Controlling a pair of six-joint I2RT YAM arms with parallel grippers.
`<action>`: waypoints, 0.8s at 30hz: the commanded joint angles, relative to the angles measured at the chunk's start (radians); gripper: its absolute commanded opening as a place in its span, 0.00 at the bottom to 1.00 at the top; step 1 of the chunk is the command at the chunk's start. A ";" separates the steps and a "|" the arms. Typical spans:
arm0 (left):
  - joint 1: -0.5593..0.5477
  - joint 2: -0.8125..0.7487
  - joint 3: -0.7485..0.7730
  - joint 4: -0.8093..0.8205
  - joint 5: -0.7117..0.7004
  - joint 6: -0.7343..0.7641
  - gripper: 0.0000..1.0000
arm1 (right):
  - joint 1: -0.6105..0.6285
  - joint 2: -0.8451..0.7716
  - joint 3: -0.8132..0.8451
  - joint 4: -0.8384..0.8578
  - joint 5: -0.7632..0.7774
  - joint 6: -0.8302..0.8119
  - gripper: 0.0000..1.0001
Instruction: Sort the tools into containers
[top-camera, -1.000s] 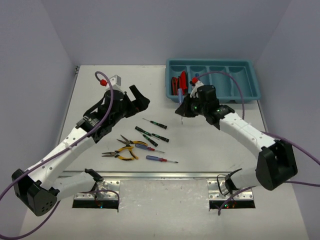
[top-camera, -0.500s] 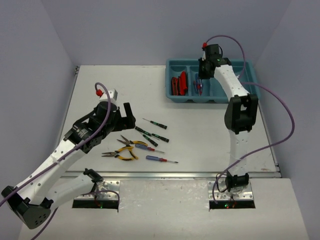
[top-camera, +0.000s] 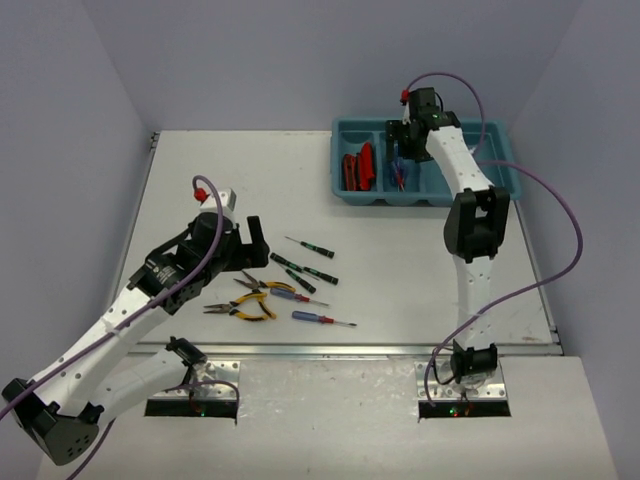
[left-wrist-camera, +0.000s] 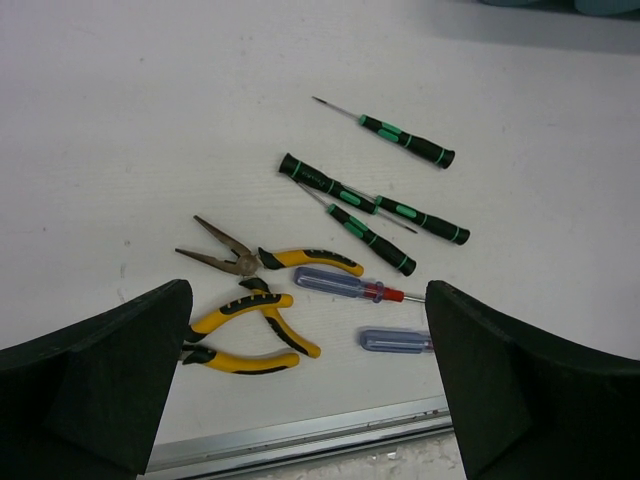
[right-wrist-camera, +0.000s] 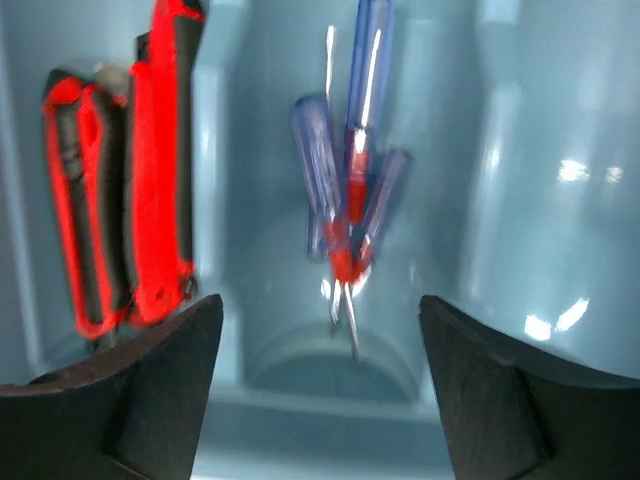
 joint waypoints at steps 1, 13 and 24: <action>0.002 -0.068 -0.015 0.058 -0.102 -0.026 1.00 | 0.034 -0.301 -0.087 -0.003 -0.058 -0.008 0.79; 0.042 -0.295 -0.004 -0.042 -0.411 -0.189 1.00 | 0.608 -0.853 -1.103 0.472 -0.149 -0.086 0.49; 0.044 -0.357 -0.025 -0.024 -0.379 -0.182 1.00 | 0.949 -0.609 -1.020 0.348 0.016 -0.201 0.39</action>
